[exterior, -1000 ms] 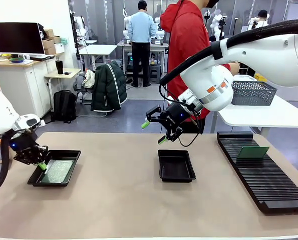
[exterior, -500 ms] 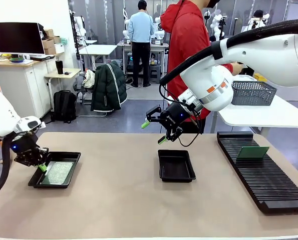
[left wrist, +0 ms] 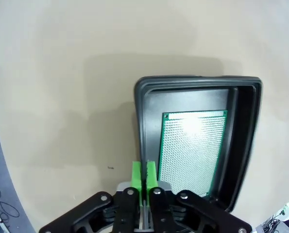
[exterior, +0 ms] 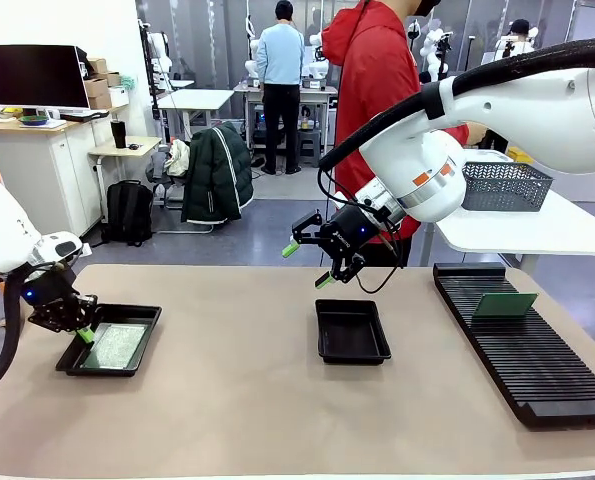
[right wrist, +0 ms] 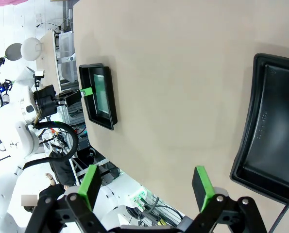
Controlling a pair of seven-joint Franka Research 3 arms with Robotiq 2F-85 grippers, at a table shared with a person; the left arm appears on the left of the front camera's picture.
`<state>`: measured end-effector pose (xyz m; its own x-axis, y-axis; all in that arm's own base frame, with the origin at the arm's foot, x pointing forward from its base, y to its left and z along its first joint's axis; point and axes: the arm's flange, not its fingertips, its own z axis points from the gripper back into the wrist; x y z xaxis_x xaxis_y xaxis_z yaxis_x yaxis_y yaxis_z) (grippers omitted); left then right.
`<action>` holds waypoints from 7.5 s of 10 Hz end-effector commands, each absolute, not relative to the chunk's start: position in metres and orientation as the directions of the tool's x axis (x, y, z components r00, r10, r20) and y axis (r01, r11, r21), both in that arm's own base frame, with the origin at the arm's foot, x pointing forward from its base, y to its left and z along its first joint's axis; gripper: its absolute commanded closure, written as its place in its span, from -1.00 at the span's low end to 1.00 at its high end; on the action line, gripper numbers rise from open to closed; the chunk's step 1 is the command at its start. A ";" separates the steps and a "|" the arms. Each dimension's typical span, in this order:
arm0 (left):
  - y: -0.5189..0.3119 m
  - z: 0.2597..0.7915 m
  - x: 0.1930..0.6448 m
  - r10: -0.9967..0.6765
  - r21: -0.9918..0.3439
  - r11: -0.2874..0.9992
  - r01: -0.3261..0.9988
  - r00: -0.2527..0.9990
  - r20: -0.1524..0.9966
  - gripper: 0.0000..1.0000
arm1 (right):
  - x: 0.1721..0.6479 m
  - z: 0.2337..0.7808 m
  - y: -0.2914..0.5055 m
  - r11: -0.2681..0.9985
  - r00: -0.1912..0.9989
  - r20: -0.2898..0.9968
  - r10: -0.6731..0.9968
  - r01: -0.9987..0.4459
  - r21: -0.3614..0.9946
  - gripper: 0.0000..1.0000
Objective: Inspect and transfer BCBs to ESD trays.
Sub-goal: Pick up the ESD tray and place it on the left side of the table, then pick up the Blank PCB from the PCB Rack and place it in the right ESD tray.
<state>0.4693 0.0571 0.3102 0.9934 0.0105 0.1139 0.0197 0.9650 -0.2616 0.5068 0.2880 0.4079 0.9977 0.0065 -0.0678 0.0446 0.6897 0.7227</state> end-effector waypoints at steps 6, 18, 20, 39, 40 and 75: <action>0.058 0.349 0.460 0.019 -0.186 0.982 -0.001 0.995 0.093 -0.51 | 0.508 0.408 0.291 0.703 0.998 -0.064 -0.006 0.050 0.709 -1.00; 0.038 0.473 0.468 -0.067 -0.010 0.998 0.067 0.995 -0.071 -1.00 | 0.508 0.408 0.291 0.703 0.998 -0.064 -0.006 0.050 0.709 -1.00; 0.040 0.470 0.465 -0.088 -0.040 0.995 0.087 0.995 -0.039 -1.00 | 0.508 0.408 0.291 0.703 0.998 -0.064 -0.006 0.050 0.709 -1.00; 0.040 0.470 0.465 -0.088 -0.040 0.995 0.087 0.995 -0.039 -1.00 | 0.508 0.408 0.291 0.703 0.998 -0.064 -0.006 0.050 0.709 -1.00; 0.040 0.470 0.465 -0.088 -0.040 0.995 0.087 0.995 -0.039 -1.00 | 0.507 0.408 0.288 0.690 0.998 -0.068 0.007 0.045 0.723 -1.00; 0.040 0.470 0.465 -0.088 -0.040 0.995 0.087 0.995 -0.039 -1.00 | 0.523 0.670 -0.049 -0.069 -0.080 0.065 0.995 -0.984 -0.164 -1.00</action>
<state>0.4662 0.0391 0.4722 0.9951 -0.0837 -0.0524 0.0817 0.9959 -0.0391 0.5303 -0.0492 0.6832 -0.0541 0.9959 0.0723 -0.9902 -0.0442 -0.1322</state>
